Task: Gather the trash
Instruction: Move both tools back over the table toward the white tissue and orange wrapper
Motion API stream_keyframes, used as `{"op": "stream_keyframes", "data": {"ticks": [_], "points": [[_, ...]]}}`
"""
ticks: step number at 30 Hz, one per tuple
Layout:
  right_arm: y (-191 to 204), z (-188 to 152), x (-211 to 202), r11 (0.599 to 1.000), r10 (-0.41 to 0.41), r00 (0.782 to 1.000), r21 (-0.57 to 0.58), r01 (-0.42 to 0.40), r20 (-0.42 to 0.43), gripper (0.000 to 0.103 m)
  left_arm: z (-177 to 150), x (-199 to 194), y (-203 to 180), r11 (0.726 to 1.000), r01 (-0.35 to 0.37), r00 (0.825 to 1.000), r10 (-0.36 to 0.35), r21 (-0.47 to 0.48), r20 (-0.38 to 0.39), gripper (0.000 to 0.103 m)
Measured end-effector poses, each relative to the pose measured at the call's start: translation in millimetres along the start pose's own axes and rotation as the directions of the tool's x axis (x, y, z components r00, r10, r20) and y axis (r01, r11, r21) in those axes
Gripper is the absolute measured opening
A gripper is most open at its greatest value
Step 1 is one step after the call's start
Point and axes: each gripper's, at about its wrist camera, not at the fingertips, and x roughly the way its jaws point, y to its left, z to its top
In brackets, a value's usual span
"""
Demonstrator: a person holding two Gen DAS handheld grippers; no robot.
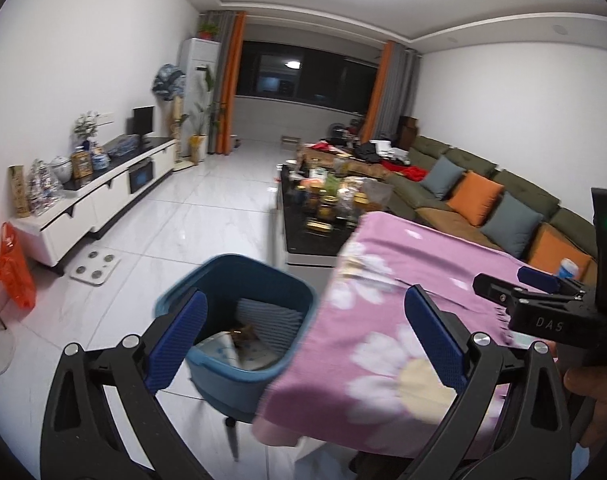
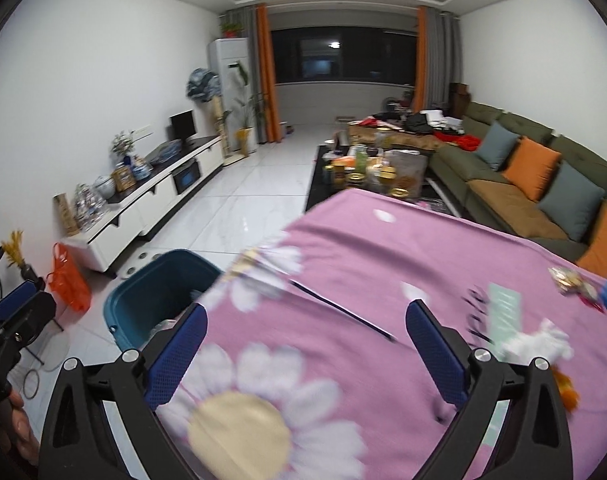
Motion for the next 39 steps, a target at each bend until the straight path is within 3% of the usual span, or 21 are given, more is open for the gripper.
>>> {"op": "stream_keyframes", "data": {"ticks": [14,26,39], "points": [[-71,-46,-67,0.982,-0.167,0.985,0.092,0.163,0.042,0.096,-6,-30,-81,0.983,0.155,0.988,-0.155,0.098,-0.003,0.097],[-103,-75,-105,0.959,-0.257,0.965,0.137,0.248,0.052,0.096,-9,-27,-112,0.962,0.233,0.973,-0.230,0.144,-0.033,0.097],[-116,-106,-152,0.918,-0.375,0.923,0.175,0.357,0.086,0.096,-24,-23,-143,0.928,0.315,0.949,-0.309,0.201,-0.062,0.097]]}}
